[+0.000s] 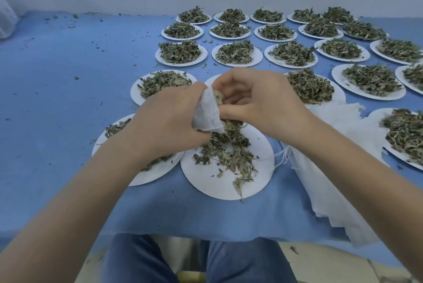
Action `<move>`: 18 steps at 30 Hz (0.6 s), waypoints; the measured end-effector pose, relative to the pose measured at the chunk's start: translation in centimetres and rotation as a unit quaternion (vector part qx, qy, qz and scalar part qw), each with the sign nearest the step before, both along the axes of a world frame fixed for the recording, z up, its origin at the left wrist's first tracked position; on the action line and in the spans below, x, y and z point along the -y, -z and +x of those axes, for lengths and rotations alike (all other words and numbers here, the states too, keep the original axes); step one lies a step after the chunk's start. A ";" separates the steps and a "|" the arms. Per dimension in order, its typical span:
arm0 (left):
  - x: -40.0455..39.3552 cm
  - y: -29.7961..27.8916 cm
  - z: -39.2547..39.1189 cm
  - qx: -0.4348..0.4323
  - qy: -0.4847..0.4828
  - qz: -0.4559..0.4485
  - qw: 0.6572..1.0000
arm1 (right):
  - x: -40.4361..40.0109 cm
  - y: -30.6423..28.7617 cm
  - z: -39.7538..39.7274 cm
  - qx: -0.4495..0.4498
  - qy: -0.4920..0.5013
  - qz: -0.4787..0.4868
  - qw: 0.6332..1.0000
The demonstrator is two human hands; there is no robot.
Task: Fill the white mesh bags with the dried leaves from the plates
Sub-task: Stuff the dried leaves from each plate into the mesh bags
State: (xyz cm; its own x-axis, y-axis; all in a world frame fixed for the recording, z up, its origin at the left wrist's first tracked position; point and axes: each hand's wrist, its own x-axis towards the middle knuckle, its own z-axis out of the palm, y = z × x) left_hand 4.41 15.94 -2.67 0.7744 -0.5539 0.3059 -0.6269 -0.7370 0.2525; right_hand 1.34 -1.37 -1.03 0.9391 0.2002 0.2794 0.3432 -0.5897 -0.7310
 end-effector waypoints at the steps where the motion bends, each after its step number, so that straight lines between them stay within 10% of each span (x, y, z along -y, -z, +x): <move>1: 0.0 0.0 0.0 0.001 -0.002 -0.004 1.000 | 0.1 -0.1 -0.1 -0.029 -0.016 0.031 0.999; 9: -0.6 0.1 0.3 -0.015 -0.013 -0.048 0.999 | 0.9 -0.2 -0.8 -0.094 -0.084 0.087 0.988; 18: -0.2 -0.1 -0.4 -0.008 0.004 -0.049 0.999 | -0.3 1.4 0.0 0.089 -0.016 -0.037 0.995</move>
